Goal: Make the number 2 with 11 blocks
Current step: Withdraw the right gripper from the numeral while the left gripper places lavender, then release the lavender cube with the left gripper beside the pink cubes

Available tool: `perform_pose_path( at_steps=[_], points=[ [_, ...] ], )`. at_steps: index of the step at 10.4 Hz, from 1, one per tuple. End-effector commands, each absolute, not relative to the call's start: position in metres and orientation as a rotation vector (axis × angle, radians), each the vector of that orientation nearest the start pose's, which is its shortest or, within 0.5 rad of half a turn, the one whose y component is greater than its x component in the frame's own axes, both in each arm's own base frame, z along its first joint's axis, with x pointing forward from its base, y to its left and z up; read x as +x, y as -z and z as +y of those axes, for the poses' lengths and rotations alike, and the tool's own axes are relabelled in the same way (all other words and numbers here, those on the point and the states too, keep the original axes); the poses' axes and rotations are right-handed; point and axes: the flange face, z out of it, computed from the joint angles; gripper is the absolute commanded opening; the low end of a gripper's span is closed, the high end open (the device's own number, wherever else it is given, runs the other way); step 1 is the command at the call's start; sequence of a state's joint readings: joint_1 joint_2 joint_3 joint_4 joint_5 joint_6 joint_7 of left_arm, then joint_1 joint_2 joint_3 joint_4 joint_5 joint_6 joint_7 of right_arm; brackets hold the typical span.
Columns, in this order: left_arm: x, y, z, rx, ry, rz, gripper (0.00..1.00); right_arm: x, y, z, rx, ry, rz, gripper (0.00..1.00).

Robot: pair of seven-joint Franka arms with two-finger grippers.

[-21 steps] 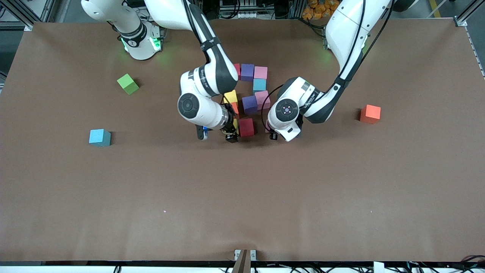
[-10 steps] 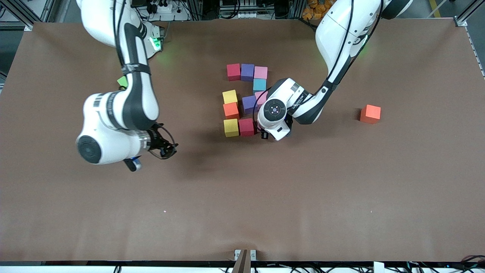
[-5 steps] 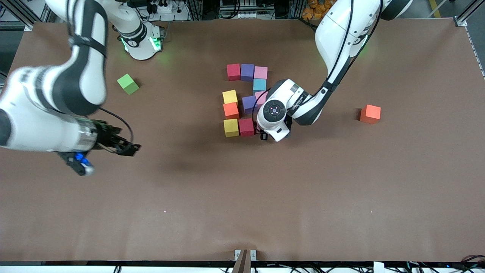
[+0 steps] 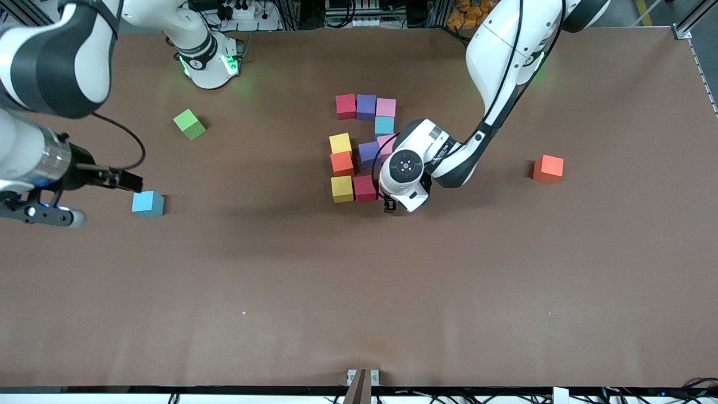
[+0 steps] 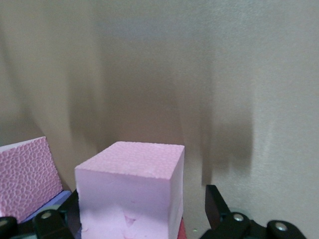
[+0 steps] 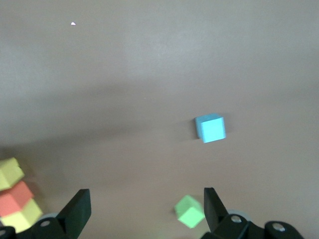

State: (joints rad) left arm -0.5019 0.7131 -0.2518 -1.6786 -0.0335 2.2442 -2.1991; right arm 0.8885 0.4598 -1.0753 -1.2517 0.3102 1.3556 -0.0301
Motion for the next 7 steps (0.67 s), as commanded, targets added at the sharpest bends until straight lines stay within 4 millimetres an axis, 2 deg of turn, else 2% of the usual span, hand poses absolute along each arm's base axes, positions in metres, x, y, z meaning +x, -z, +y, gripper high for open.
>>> perform_pose_path(
  at_steps=[1,2,4,5,6,7],
  points=[
    [0.506,-0.216,-0.439,-2.167,-0.281,-2.08,1.0,0.606,-0.611,0.047,-3.197,-0.19,0.076,1.0],
    [0.511,-0.227,-0.437,-2.166,-0.281,-2.063,1.0,0.605,-0.614,0.045,-3.168,-0.18,0.055,1.0],
    [0.522,-0.246,-0.431,-2.184,-0.286,-2.025,1.0,0.605,-0.621,0.018,-3.094,-0.143,0.026,1.0],
    [0.527,-0.261,-0.426,-2.203,-0.254,-2.016,1.0,0.602,-0.629,0.016,-3.156,-0.121,-0.013,1.0],
    [0.531,-0.267,-0.422,-2.218,-0.219,-2.005,1.0,0.599,-0.64,0.024,-3.209,-0.062,-0.07,1.0],
    [0.536,-0.277,-0.414,-2.231,-0.194,-1.993,1.0,0.596,-0.656,0.026,-3.226,0.036,-0.122,1.0]
  ],
)
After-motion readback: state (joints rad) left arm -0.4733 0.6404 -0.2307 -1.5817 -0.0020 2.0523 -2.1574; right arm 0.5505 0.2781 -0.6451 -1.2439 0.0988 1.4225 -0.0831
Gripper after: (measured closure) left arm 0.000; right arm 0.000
